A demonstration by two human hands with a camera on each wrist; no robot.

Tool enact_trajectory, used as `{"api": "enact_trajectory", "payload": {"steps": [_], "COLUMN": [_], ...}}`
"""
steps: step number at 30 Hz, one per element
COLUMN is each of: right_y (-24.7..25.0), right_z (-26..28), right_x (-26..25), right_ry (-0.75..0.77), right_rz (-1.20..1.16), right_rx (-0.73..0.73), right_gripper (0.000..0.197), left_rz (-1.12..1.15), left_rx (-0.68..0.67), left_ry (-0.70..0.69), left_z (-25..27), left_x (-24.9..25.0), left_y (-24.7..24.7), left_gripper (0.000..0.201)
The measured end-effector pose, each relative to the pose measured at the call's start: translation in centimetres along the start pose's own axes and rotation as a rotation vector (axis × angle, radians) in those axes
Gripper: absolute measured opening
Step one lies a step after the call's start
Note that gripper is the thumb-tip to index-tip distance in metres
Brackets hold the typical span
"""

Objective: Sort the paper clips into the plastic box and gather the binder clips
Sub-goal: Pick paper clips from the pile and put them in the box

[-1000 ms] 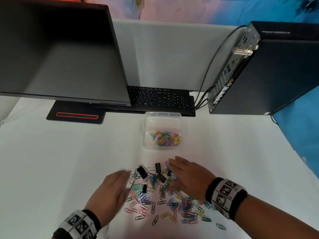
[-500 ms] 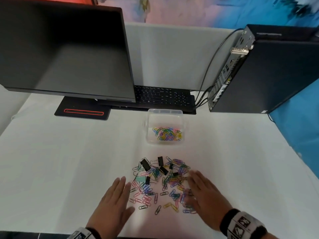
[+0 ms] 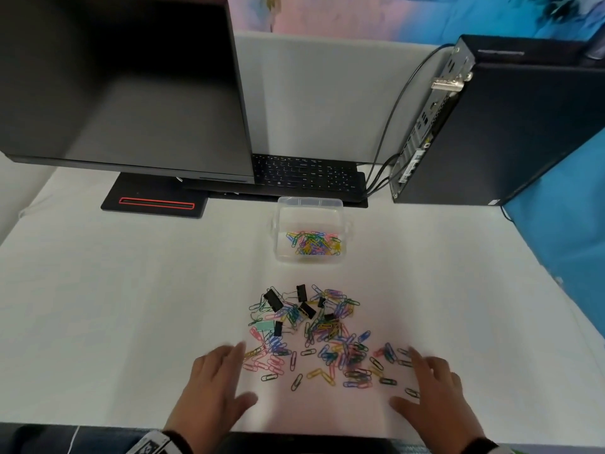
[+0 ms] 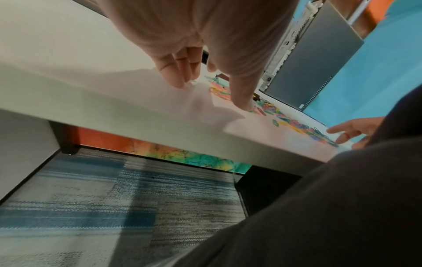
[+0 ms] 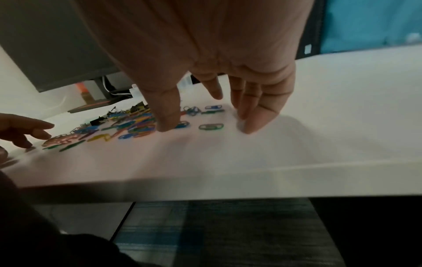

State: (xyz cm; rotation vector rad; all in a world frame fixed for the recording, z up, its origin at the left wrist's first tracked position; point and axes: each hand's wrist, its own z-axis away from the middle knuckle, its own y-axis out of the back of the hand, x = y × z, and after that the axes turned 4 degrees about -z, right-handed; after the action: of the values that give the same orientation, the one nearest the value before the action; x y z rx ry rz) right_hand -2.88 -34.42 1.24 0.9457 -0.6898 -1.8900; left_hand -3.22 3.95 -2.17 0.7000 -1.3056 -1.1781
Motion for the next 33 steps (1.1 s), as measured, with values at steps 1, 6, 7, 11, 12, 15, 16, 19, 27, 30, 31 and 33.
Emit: {"api": "enact_trajectory", "payload": {"steps": [1,6,7,11,12,15,16,19,27,30,31,33], "right_y": [-0.3,-2.1,-2.4,-3.1,-3.2,-3.3,-3.3,-3.0,-2.4,-1.8,-1.5,-0.8], "right_z": [-0.1,-1.5,-1.9,-3.4,-3.7,-4.4,-4.5,-4.8,-5.4,-5.6,-5.7,-5.8], "right_x": [-0.4,-5.6,-6.6,-9.5,-10.0,-11.2,-11.4,-11.8,-11.0,-10.6,-10.4,-10.2], "right_ry": [0.008,0.198,0.234,0.333,0.349,0.386,0.392,0.406,0.453,0.460,0.466,0.454], "right_rz": [-0.017,-0.052,-0.034,0.025,0.040,0.048,0.049,0.067,0.108,0.081,0.071,0.038], "right_rx": [-0.005,0.035,0.041,0.049,0.048,0.046,0.041,0.026,-0.027,-0.016,-0.013,-0.032], "right_gripper": [0.098,0.090,0.087,0.067,0.060,0.040,0.036,0.030,0.041,0.033,0.028,0.018], "left_rz": [0.006,-0.014,-0.020,-0.035,-0.058,-0.137,-0.152,-0.133,-0.177,-0.159,-0.158,-0.148], "left_rx": [-0.012,-0.089,-0.092,-0.106,-0.118,-0.140,-0.136,-0.134,-0.166,-0.201,-0.212,-0.225], "left_ry": [-0.006,-0.139,-0.160,-0.182,-0.186,-0.196,-0.198,-0.182,-0.189,-0.201,-0.192,-0.168], "left_z": [-0.4,-3.1,-3.6,-5.3,-5.7,-6.8,-7.1,-7.4,-7.7,-7.8,-7.8,-8.1], "left_x": [0.7,4.5,5.1,7.3,7.8,9.0,9.2,9.2,8.0,7.3,7.1,6.8], "left_y": [-0.1,-0.3,-0.2,-0.1,-0.1,-0.2,-0.1,-0.2,0.6,1.1,1.3,1.5], "left_gripper": [0.089,0.092,0.091,0.086,0.085,0.069,0.061,0.045,0.034,0.036,0.034,0.031]}}
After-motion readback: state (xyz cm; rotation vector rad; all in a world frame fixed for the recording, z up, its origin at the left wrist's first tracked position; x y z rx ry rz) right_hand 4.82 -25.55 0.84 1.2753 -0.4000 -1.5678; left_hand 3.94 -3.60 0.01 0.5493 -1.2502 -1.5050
